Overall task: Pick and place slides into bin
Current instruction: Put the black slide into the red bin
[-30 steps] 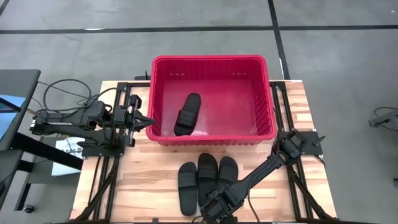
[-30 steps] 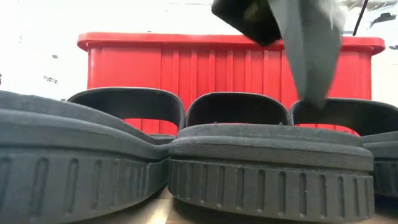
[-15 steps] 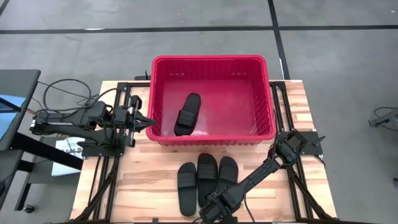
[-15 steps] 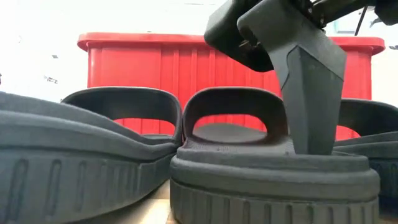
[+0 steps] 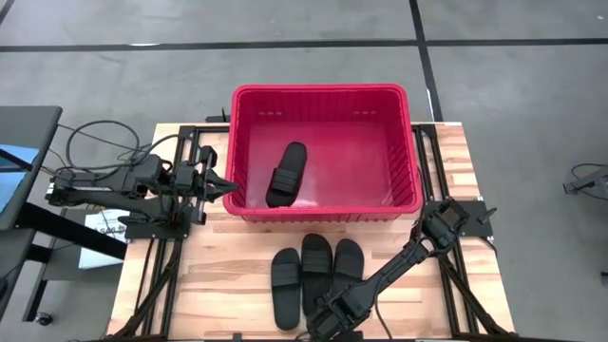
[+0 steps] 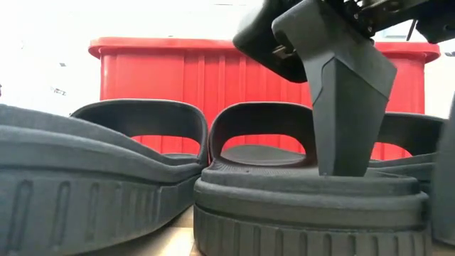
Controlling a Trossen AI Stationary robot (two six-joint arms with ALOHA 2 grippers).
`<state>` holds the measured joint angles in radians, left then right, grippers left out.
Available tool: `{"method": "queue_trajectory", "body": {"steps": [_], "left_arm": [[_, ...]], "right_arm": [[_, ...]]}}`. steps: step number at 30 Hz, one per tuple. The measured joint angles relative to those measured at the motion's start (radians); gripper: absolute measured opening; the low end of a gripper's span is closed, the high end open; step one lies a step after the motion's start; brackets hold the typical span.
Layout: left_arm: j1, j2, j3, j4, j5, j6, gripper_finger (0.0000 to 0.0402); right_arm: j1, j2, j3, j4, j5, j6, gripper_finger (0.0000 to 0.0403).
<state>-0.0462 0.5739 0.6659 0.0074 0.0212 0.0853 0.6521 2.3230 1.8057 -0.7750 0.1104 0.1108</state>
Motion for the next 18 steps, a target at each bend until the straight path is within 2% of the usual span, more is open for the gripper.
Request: {"method": "queue_trajectory", "body": {"steps": [6, 10, 14, 18], "left_arm": [[0.0, 0.0, 0.0, -0.002, 0.02, -0.003, 0.0], [0.0, 0.0, 0.0, -0.003, 0.021, -0.003, 0.0], [0.0, 0.0, 0.0, -0.019, 0.021, -0.004, 0.0], [0.0, 0.0, 0.0, -0.041, 0.021, -0.004, 0.0]], "right_arm": [[-0.004, -0.007, -0.043, 0.028, -0.006, 0.098, 0.0074], [-0.014, -0.008, -0.044, 0.033, -0.08, 0.158, 0.0018], [-0.019, -0.008, -0.044, 0.032, -0.133, 0.257, 0.0008], [-0.015, -0.007, -0.029, 0.011, -0.151, 0.283, 0.0003]]}}
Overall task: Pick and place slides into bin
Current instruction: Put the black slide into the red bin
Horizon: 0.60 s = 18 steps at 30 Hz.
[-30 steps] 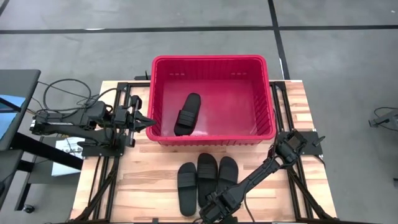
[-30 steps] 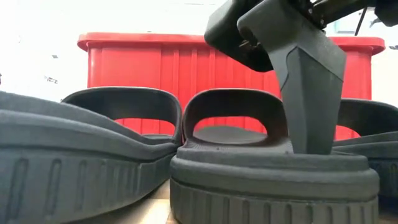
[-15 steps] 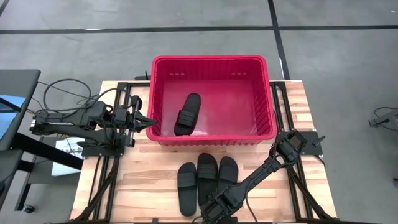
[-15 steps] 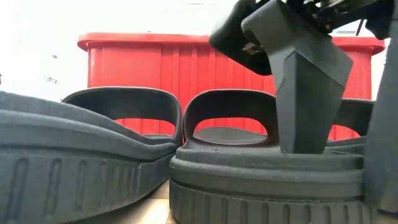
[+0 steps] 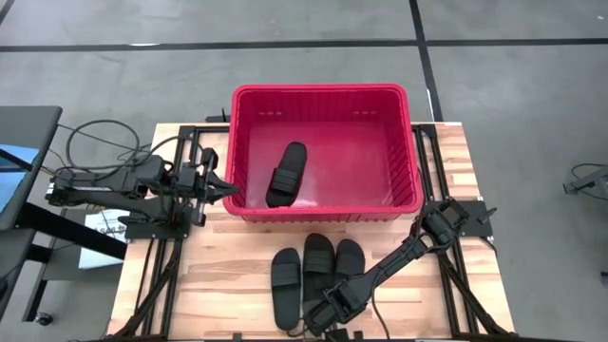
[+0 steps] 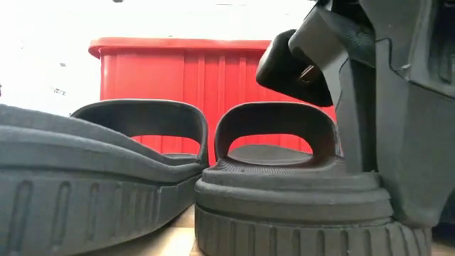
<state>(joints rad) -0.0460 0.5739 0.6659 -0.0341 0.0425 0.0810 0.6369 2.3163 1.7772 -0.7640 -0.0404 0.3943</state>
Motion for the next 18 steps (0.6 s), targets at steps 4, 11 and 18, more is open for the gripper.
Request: {"method": "queue_trajectory", "body": {"steps": [4, 11, 18], "left_arm": [[0.0, 0.0, 0.0, -0.008, 0.0, -0.001, 0.0], [0.0, 0.0, 0.0, -0.007, 0.0, -0.001, 0.0], [0.0, 0.0, 0.0, -0.01, 0.0, -0.001, 0.0]], "right_arm": [[0.007, 0.007, 0.04, -0.06, 0.025, -0.001, 0.0001], [0.013, 0.015, 0.135, -0.302, 0.065, -0.006, 0.0], [0.027, 0.021, 0.215, -0.489, 0.091, -0.034, 0.0]]}}
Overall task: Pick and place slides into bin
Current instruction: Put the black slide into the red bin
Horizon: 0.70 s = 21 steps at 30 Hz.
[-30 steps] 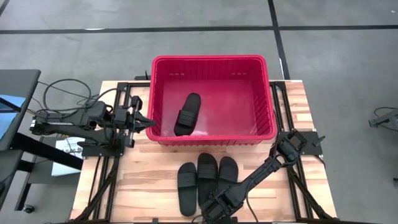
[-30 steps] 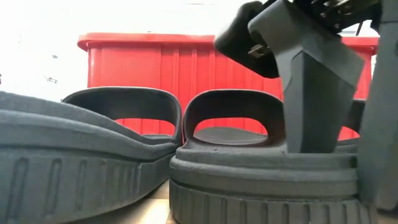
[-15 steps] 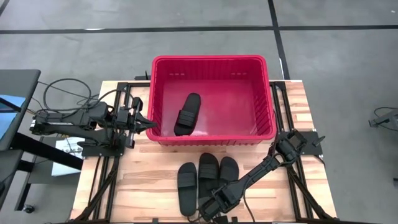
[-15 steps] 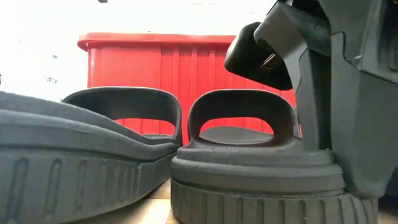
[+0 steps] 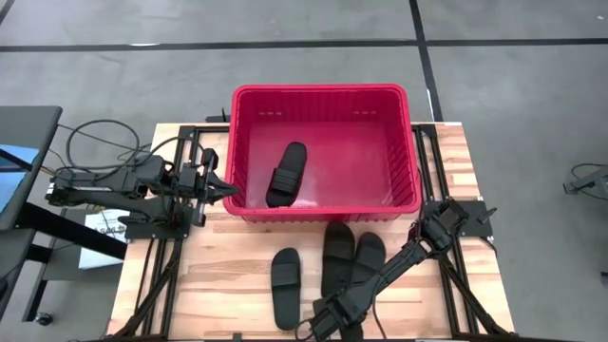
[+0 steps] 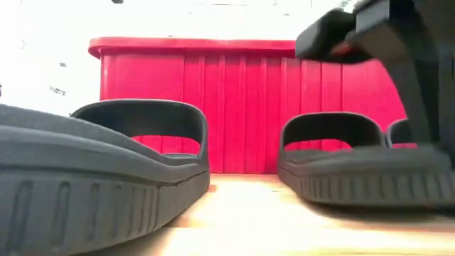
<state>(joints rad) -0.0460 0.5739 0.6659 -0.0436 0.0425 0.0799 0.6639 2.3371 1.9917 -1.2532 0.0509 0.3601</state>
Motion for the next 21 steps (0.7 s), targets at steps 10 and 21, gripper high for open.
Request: {"method": "queue_trajectory", "body": {"steps": [10, 21], "left_arm": [[0.0, 0.0, 0.0, -0.056, 0.0, 0.0, 0.0], [0.0, 0.001, 0.0, -0.058, -0.005, -0.012, 0.0]], "right_arm": [[0.026, -0.002, 0.135, -0.092, 0.002, -0.026, 0.0], [0.052, -0.005, 0.307, -0.302, 0.029, -0.042, 0.0]]}}
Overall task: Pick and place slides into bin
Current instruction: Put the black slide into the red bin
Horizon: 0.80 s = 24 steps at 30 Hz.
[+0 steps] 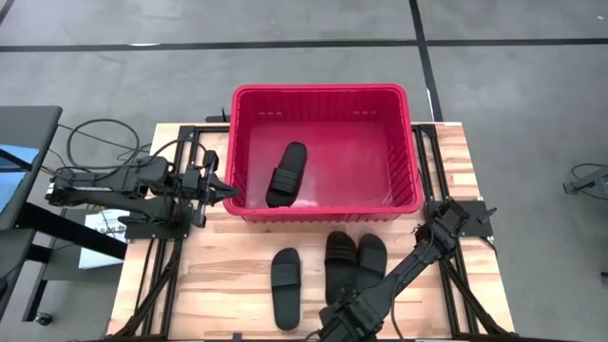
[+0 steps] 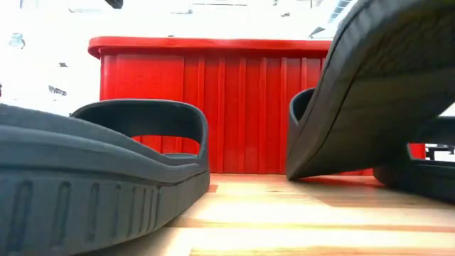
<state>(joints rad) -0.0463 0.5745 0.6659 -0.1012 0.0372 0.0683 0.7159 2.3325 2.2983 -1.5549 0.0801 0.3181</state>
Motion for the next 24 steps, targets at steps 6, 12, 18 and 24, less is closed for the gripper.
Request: {"method": "queue_trajectory", "body": {"steps": [6, 12, 18, 24], "left_arm": [[0.0, 0.001, 0.0, 0.001, -0.022, -0.03, 0.0], [0.0, 0.002, 0.0, 0.001, -0.047, -0.096, 0.0], [0.0, 0.002, 0.0, 0.001, -0.051, -0.158, 0.0], [0.0, 0.024, 0.0, 0.001, -0.051, -0.189, 0.0]], "right_arm": [[0.02, -0.011, 0.056, -0.01, 0.003, -0.011, 0.0], [0.047, -0.026, 0.058, -0.017, 0.039, -0.004, 0.0], [0.074, -0.031, 0.058, -0.016, 0.132, 0.015, 0.0], [0.076, -0.057, 0.057, -0.016, 0.223, 0.016, 0.0]]}}
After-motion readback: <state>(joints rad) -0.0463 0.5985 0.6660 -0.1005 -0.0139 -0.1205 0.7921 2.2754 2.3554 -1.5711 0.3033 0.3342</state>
